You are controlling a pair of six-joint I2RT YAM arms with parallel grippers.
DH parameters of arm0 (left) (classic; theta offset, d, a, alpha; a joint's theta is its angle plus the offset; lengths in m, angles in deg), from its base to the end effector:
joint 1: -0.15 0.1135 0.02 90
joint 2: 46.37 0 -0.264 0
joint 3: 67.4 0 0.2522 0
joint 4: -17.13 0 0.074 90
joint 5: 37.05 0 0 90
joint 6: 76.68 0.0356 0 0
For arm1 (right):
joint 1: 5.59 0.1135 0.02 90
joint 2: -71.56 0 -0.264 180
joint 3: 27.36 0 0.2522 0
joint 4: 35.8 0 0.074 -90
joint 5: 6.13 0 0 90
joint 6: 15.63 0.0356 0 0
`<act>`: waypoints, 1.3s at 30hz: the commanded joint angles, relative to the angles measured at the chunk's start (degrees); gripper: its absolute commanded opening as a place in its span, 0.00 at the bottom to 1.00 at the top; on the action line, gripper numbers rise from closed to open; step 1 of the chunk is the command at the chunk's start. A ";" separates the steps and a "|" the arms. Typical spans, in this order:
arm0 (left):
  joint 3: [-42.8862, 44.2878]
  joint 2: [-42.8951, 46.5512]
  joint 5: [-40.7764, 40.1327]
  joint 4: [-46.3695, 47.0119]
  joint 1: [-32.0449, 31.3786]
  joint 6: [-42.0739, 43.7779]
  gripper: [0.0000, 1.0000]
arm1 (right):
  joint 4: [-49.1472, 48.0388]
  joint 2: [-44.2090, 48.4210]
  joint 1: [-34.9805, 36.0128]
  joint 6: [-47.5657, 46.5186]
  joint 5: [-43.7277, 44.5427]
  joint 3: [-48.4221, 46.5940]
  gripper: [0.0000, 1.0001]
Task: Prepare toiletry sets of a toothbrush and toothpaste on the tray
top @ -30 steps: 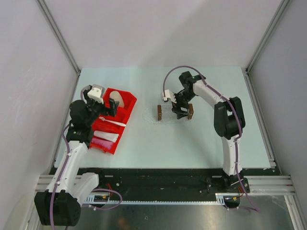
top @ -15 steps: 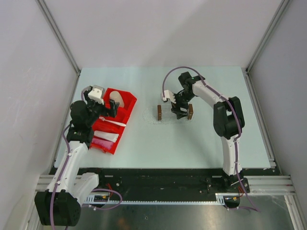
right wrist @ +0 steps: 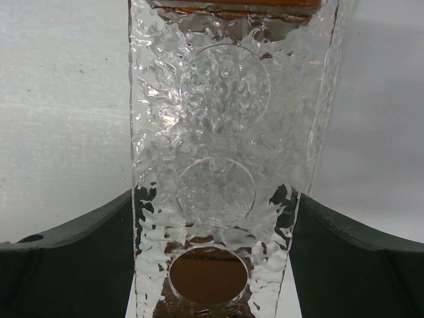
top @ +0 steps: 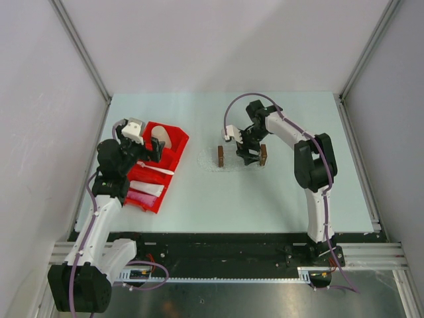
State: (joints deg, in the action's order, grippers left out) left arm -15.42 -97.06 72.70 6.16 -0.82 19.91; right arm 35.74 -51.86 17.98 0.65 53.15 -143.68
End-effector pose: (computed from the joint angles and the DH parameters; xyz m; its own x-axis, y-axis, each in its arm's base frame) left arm 0.2106 -0.0156 0.3054 -0.1270 0.1102 -0.9858 0.3660 0.9289 0.0567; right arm 0.3926 0.1911 0.2001 0.1666 -0.8276 -0.5360 -0.9848 -0.1667 -0.0487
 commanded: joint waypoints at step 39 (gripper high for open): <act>-0.69 1.13 2.22 1.34 0.53 3.52 1.00 | -3.02 0.37 0.69 1.29 2.16 0.52 0.81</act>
State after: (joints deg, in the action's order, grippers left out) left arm -15.69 -97.00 72.78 6.18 -0.82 20.06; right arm 34.65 -51.88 18.27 2.38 54.38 -143.55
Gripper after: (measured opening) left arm 0.996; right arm 0.815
